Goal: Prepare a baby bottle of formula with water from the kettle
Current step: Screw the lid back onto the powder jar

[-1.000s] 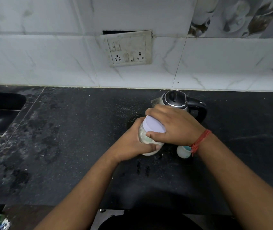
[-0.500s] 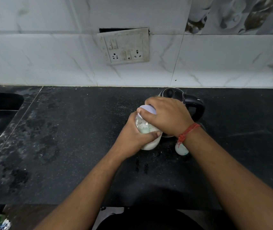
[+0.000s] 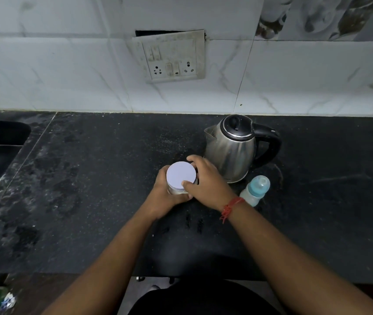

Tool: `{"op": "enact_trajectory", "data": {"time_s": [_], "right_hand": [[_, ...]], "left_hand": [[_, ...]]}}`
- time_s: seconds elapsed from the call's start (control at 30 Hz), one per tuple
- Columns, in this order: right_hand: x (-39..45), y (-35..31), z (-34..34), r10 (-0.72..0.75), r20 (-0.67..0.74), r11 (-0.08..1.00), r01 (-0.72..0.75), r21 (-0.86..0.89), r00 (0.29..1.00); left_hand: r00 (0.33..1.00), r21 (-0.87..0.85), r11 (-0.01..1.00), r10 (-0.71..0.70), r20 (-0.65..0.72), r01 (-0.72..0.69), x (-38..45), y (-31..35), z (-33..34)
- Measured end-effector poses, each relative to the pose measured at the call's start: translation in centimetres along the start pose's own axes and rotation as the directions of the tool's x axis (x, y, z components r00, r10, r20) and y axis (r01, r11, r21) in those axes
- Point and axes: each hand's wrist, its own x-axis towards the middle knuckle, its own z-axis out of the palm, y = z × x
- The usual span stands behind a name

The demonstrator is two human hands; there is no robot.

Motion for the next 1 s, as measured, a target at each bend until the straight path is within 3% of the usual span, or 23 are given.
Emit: {"op": "enact_trajectory", "data": {"time_s": [0.27,0.63,0.73,0.83,0.9,1.0], "right_hand": [[0.1,1.8,2.4,0.080,0.045,0.981,-0.086,0.173,0.996],[-0.3,3.0,2.4,0.037,0.039,0.983,-0.044,0.179,0.999],[-0.5,3.0,0.8,0.019,-0.125,0.979,0.007,0.203,0.992],[-0.6,3.1,-2.0,-0.012,-0.290,0.961,0.091,0.260,0.957],[-0.7,3.1,-4.3,-0.036,-0.395,0.955,0.148,0.257,0.918],[-0.5,3.7,-8.0,-0.041,-0.571,0.967,0.177,0.184,0.820]], "left_hand": [[0.998,0.049,0.999,-0.020,-0.056,0.022,0.4,-3.4,0.5],[1.000,0.063,0.998,0.019,0.004,-0.020,-0.2,-3.7,0.3],[1.000,0.077,0.997,0.007,0.008,-0.008,-0.8,-2.9,-0.7],[0.997,0.002,0.999,0.040,-0.072,-0.040,-1.3,-0.8,-2.1],[0.984,-0.054,0.993,0.099,-0.151,-0.108,-1.2,1.2,-2.7],[0.965,0.008,0.980,0.199,-0.170,-0.201,0.4,4.7,-2.5]]}}
